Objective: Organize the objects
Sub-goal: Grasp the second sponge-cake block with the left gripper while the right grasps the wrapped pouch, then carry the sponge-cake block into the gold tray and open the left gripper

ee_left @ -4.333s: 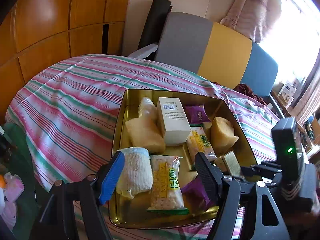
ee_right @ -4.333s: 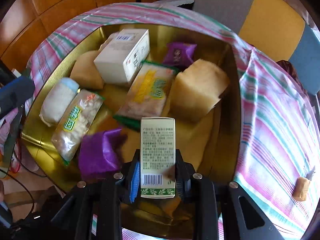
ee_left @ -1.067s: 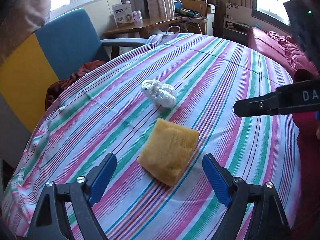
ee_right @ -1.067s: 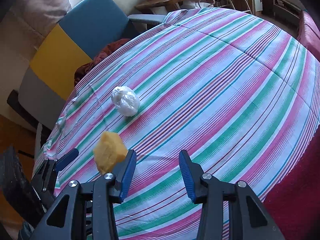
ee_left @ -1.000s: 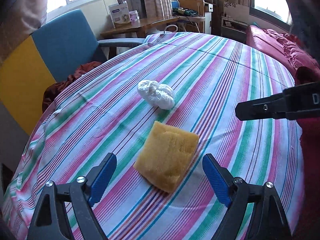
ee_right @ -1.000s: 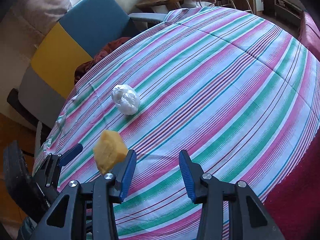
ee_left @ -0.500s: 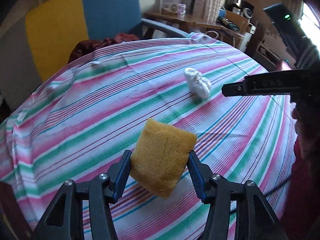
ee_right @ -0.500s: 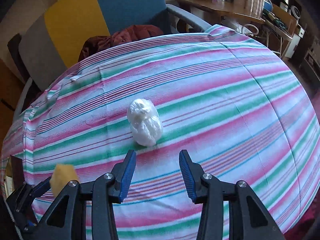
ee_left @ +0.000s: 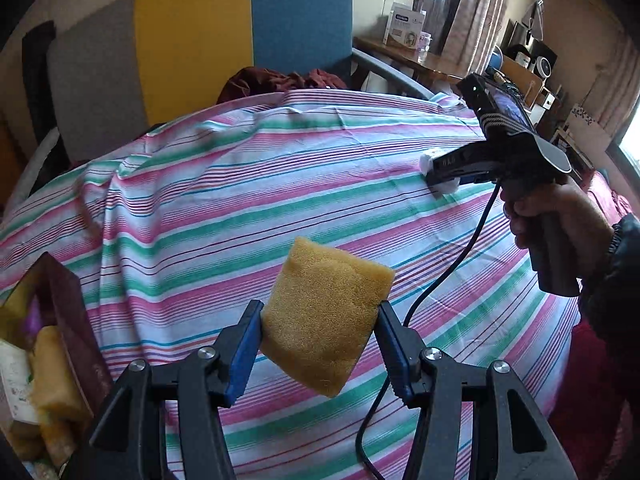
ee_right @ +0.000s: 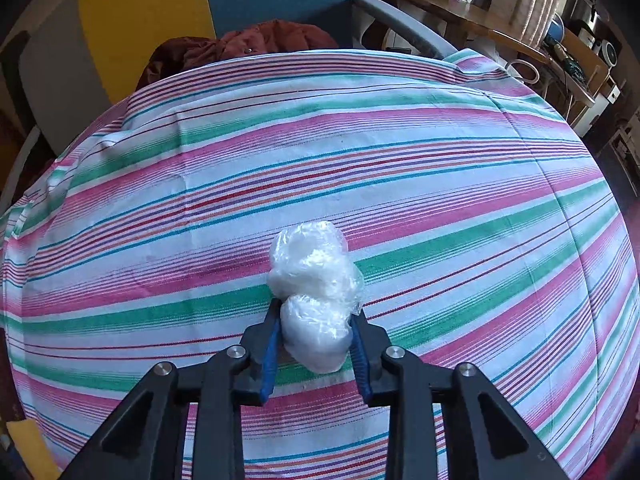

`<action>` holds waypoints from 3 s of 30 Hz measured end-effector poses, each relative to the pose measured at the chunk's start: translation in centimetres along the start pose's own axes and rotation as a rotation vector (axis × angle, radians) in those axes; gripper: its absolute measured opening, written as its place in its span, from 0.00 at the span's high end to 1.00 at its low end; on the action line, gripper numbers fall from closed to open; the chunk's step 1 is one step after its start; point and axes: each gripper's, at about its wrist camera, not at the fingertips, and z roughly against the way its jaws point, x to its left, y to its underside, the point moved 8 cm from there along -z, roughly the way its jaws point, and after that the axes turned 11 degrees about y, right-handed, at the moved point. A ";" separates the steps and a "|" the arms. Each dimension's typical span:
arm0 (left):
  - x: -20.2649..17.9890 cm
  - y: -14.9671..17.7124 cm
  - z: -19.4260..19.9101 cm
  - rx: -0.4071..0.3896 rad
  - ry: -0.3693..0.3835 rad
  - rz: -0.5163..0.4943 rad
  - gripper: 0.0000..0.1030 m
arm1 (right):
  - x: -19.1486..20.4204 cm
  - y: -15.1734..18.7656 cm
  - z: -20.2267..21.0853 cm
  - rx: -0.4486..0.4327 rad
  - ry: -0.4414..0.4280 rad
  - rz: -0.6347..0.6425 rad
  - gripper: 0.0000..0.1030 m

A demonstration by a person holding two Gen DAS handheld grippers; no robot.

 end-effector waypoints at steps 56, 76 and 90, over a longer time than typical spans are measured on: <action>15.8 14.3 19.5 -0.303 -0.224 0.369 0.45 | 15.2 15.8 8.6 -0.131 -0.086 0.372 0.72; 20.9 16.8 20.0 -0.309 -0.195 0.542 0.45 | 15.3 15.7 8.6 -0.140 -0.071 0.390 0.72; 22.7 15.0 15.0 -0.223 -0.243 0.549 0.43 | 15.2 15.8 9.0 -0.139 -0.071 0.392 0.72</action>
